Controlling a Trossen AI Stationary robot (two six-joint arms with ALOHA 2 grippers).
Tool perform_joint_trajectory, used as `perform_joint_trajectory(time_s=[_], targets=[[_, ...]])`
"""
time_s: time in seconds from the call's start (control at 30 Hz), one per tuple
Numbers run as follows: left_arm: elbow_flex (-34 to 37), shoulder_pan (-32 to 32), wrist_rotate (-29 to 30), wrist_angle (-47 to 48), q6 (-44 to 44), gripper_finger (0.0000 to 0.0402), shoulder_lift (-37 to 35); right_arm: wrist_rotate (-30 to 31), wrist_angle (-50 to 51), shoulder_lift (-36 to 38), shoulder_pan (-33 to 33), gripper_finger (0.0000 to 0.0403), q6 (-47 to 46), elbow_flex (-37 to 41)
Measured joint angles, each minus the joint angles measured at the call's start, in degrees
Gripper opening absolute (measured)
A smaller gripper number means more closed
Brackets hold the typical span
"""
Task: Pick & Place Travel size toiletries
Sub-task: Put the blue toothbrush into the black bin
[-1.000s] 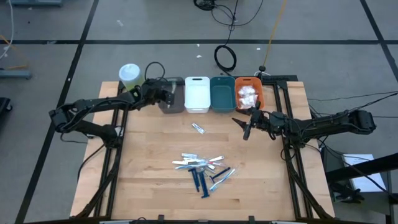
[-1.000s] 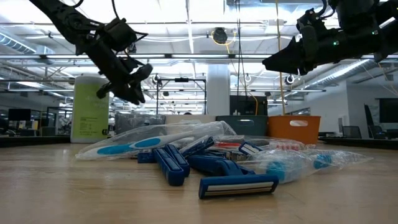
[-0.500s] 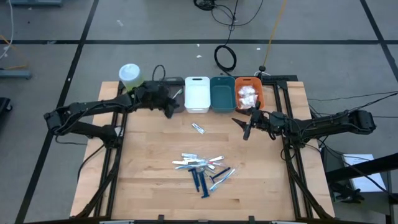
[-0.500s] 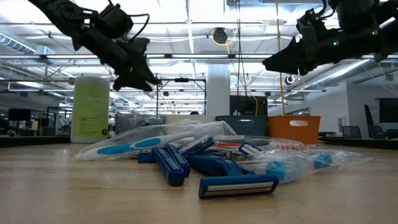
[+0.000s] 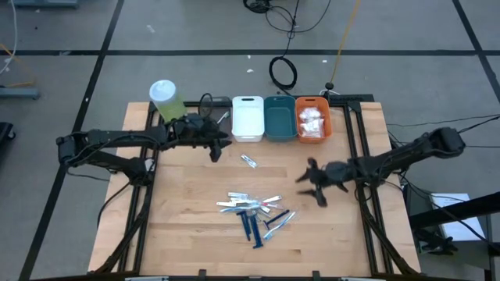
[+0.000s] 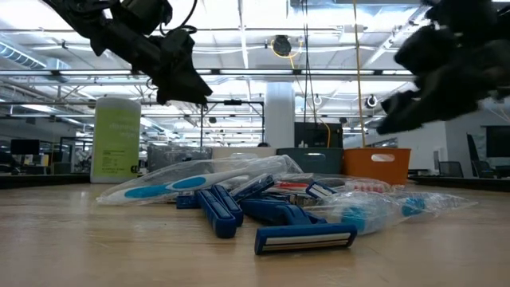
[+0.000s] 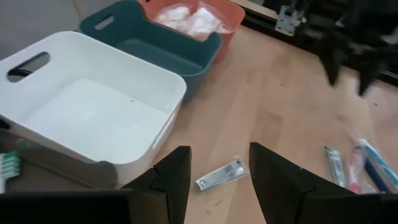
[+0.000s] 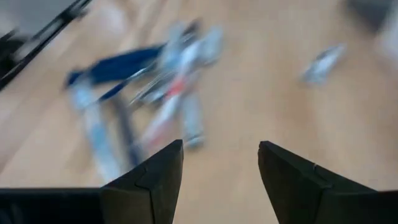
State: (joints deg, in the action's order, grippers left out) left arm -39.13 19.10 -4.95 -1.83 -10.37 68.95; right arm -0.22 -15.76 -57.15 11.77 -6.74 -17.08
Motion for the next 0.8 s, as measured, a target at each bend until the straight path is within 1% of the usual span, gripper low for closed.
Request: perform_joint_trajectory(time_s=[0.1, 0.23, 0.3, 0.4, 0.53, 0.73, 0.8], targets=[[0.0, -0.3, 2.1, 0.0, -0.4, 0.0157, 0.0, 1.1, -1.2, -3.6, 7.0, 0.0196, -3.5, 0.0], [0.0, -0.6, 4.7, -0.9, -1.4, 0.0157, 0.0, 8.5, -6.1, -9.6, 14.0, 0.0196, -6.1, 0.0], [0.0, -0.6, 5.1, -1.9, -2.3, 0.0156, 0.0, 10.6, -9.8, -12.9, 15.9, 0.0196, -6.1, 0.0], [0.0, -0.6, 5.1, -3.0, -4.3, 0.0156, 0.0, 10.8, -14.8, -18.1, 17.1, 0.0196, -6.0, -1.0], [0.0, -0.6, 5.1, -3.1, -7.0, 0.0156, 0.0, 10.4, -15.3, -24.9, 17.4, 0.0196, -4.9, -4.3], [0.0, -0.6, 5.0, -3.1, -11.4, 0.0157, 0.0, 4.8, -15.2, -32.6, 17.4, 0.0196, -4.2, -7.4], [0.0, -0.6, 5.0, -3.1, -11.4, 0.0156, 0.0, 4.6, -15.5, -34.2, 17.4, 0.0196, -4.1, -7.8]])
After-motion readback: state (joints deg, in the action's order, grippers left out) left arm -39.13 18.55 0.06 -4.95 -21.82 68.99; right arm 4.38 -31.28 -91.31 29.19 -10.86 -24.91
